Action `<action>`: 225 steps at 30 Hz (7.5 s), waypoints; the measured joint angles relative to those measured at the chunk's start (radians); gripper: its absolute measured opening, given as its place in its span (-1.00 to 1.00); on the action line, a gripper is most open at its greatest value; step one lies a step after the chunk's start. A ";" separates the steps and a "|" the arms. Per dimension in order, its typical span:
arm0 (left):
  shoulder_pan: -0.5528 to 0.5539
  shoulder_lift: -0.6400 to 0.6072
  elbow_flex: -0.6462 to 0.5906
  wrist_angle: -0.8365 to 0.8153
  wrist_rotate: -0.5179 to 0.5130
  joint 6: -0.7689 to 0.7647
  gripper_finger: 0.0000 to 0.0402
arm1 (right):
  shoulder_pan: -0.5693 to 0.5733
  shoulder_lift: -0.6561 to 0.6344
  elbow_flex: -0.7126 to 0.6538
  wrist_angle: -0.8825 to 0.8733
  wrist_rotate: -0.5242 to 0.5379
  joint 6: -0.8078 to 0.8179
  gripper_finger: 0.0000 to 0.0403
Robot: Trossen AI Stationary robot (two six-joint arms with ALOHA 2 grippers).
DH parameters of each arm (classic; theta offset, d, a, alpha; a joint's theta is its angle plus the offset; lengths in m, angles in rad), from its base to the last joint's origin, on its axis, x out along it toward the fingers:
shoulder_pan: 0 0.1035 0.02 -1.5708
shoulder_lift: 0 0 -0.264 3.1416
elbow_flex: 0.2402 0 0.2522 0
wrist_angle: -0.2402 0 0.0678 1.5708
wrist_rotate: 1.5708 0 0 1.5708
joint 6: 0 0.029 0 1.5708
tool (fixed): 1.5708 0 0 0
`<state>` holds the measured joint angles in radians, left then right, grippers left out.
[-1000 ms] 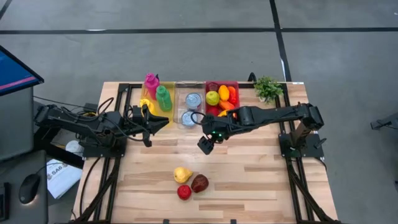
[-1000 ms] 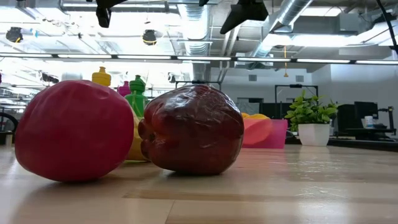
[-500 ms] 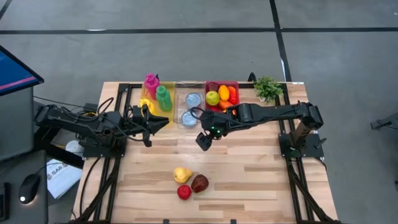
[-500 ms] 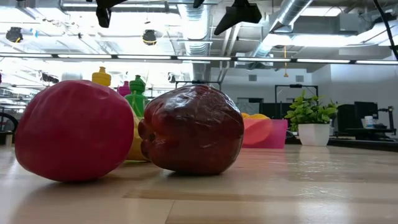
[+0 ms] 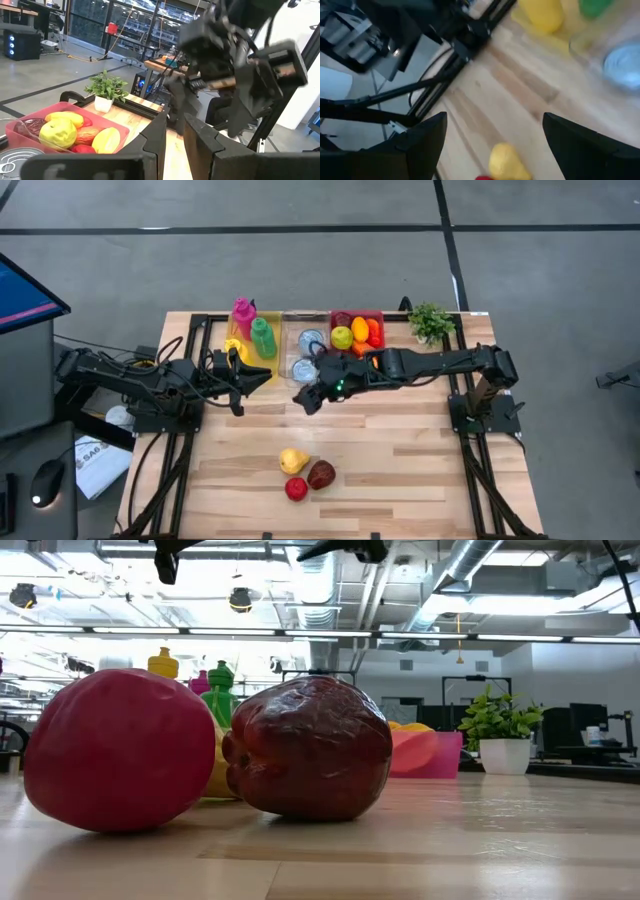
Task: Pick & Place Food Item
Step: Put the right red apple into the pink bin
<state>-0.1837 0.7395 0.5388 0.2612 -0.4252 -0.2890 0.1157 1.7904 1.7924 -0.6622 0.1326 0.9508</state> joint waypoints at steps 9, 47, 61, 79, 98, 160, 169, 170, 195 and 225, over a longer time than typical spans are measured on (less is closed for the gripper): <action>0.000 0.000 0.000 0.000 0.000 0.000 -0.74 | 0.096 0.040 -0.014 -0.059 0.001 0.321 0.60; 0.000 0.053 0.000 -0.083 -0.002 0.000 -0.74 | 0.283 0.301 -0.017 -0.130 -0.057 1.006 0.60; 0.000 0.053 0.000 -0.089 -0.001 0.000 -0.74 | 0.284 0.279 -0.016 -0.196 -0.061 1.011 0.60; 0.000 0.053 0.000 -0.090 0.000 0.000 -0.74 | 0.296 0.292 -0.016 -0.220 -0.027 0.980 0.60; 0.000 0.053 0.000 -0.090 0.000 0.000 -0.74 | 0.295 0.292 -0.016 -0.196 0.007 0.770 0.60; 0.000 0.053 0.000 -0.179 0.000 0.000 -0.74 | 0.290 0.379 -0.214 0.236 -0.046 0.977 0.37; 0.000 0.053 0.000 -0.179 0.000 0.000 -0.74 | 0.290 0.383 -0.173 0.185 -0.046 0.947 0.28; 0.000 0.053 0.000 -0.179 0.000 0.000 -0.74 | 0.290 0.384 -0.166 0.172 -0.046 0.936 0.28; 0.000 0.053 0.000 -0.179 0.000 0.000 -0.74 | 0.232 0.383 0.339 -0.670 0.107 0.739 0.27; 0.000 0.053 0.000 -0.179 0.000 0.000 -0.74 | -0.183 0.361 0.507 -0.909 0.265 0.115 0.27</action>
<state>-0.1837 0.7925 0.5385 0.0822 -0.4252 -0.2888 -0.0673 2.1509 2.2990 -1.5715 0.3979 1.0653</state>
